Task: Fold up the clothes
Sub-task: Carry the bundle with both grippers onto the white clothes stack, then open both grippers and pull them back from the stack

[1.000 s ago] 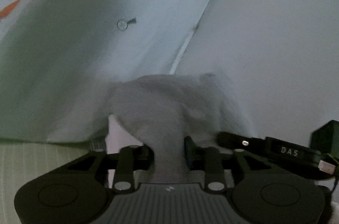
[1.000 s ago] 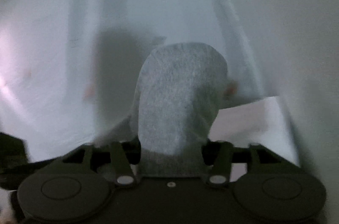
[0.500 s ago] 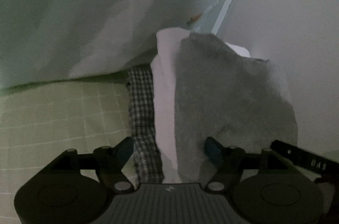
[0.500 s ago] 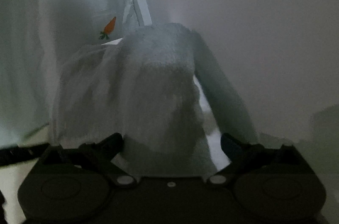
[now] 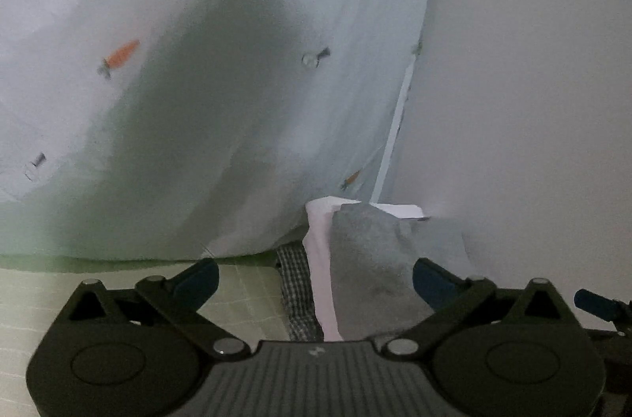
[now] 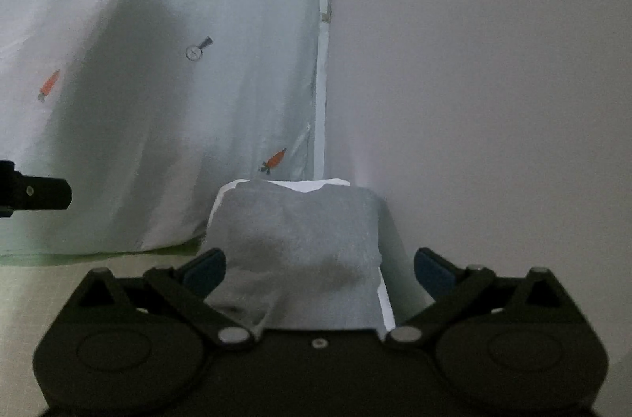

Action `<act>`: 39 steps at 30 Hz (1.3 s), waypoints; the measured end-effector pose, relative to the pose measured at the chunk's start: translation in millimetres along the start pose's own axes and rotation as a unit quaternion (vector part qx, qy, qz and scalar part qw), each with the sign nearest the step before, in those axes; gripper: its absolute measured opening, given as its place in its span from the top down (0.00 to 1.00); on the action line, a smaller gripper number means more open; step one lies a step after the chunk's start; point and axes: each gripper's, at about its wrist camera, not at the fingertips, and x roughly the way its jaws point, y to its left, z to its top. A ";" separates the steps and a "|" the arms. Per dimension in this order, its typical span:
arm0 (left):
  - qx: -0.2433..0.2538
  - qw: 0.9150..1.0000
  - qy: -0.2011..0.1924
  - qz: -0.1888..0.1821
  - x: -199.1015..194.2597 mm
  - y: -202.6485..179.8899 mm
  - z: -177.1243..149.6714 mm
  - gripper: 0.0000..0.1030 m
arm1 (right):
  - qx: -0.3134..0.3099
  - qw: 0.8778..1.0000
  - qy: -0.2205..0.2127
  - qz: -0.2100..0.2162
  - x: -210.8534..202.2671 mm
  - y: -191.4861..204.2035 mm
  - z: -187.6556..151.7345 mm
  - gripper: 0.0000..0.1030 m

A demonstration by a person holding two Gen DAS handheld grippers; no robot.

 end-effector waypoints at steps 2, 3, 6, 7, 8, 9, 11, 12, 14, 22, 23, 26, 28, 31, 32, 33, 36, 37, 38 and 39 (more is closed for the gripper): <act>0.014 1.000 -0.013 0.000 -25.8 0.0 -6.3 0.00 | 0.020 1.000 0.007 -0.001 -19.3 6.5 -3.7 0.00; 0.020 1.000 -0.016 0.000 -37.5 1.9 -9.7 0.00 | 0.030 0.999 0.011 -0.002 -29.2 9.2 -5.7 0.00; 0.031 1.000 -0.001 -0.006 -64.0 9.7 -19.4 0.00 | 0.053 0.998 0.027 -0.010 -62.9 11.2 -17.0 0.00; 0.034 0.999 0.002 -0.006 -71.7 13.0 -23.3 0.00 | 0.060 0.998 0.031 -0.013 -74.6 12.2 -21.0 0.00; 0.037 0.999 0.005 -0.008 -79.1 16.4 -27.4 0.00 | 0.064 0.997 0.032 -0.015 -88.5 12.8 -25.3 0.00; 0.042 0.999 0.008 -0.011 -86.0 20.1 -31.8 0.00 | 0.068 0.997 0.036 -0.016 -98.0 15.6 -29.9 0.00; 0.048 0.999 0.016 -0.018 -97.4 27.7 -38.4 0.00 | 0.075 0.996 0.044 -0.017 -116.9 21.2 -39.2 0.00; 0.050 0.998 0.022 -0.021 -99.7 31.0 -41.8 0.00 | 0.074 0.996 0.047 -0.020 -125.1 24.9 -44.3 0.00; 0.054 0.998 0.035 -0.027 -105.2 37.3 -48.1 0.00 | 0.073 0.996 0.053 -0.025 -141.0 32.2 -54.3 0.00; 0.070 0.995 0.063 -0.044 -143.6 54.3 -74.4 0.00 | 0.069 0.993 0.086 -0.036 -190.6 56.5 -86.6 0.00; 0.072 0.994 0.066 -0.046 -146.8 55.9 -77.7 0.00 | 0.067 0.993 0.089 -0.038 -196.5 59.1 -90.6 0.00; 0.071 0.994 0.069 -0.053 -154.5 61.1 -82.5 0.00 | 0.062 0.993 0.090 -0.043 -210.1 64.9 -96.7 0.00; 0.069 0.994 0.070 -0.057 -157.9 64.4 -83.4 0.00 | 0.059 0.993 0.090 -0.048 -216.3 67.5 -99.3 0.00; 0.069 0.993 0.071 -0.057 -162.3 68.5 -84.5 0.00 | 0.062 0.992 0.095 -0.050 -221.5 70.2 -103.6 0.00; 0.069 0.993 0.071 -0.058 -164.4 69.9 -84.8 0.00 | 0.063 0.992 0.095 -0.049 -222.1 70.7 -103.8 0.00; 0.068 0.993 0.070 -0.059 -165.8 71.1 -84.8 0.00 | 0.063 0.992 0.094 -0.050 -223.9 71.6 -103.8 0.00; 0.069 0.993 0.070 -0.060 -169.2 73.6 -85.2 0.00 | 0.062 0.993 0.090 -0.052 -226.6 74.4 -103.4 0.00; 0.069 0.993 0.070 -0.060 -170.3 74.4 -85.3 0.00 | 0.061 0.993 0.089 -0.052 -226.4 75.4 -103.9 0.00; 0.069 0.993 0.069 -0.060 -171.3 75.1 -85.3 0.00 | 0.062 0.993 0.089 -0.052 -226.2 76.2 -103.7 0.00; 0.071 0.993 0.067 -0.060 -171.8 75.5 -84.7 0.00 | 0.062 0.993 0.089 -0.052 -225.8 76.9 -103.5 0.00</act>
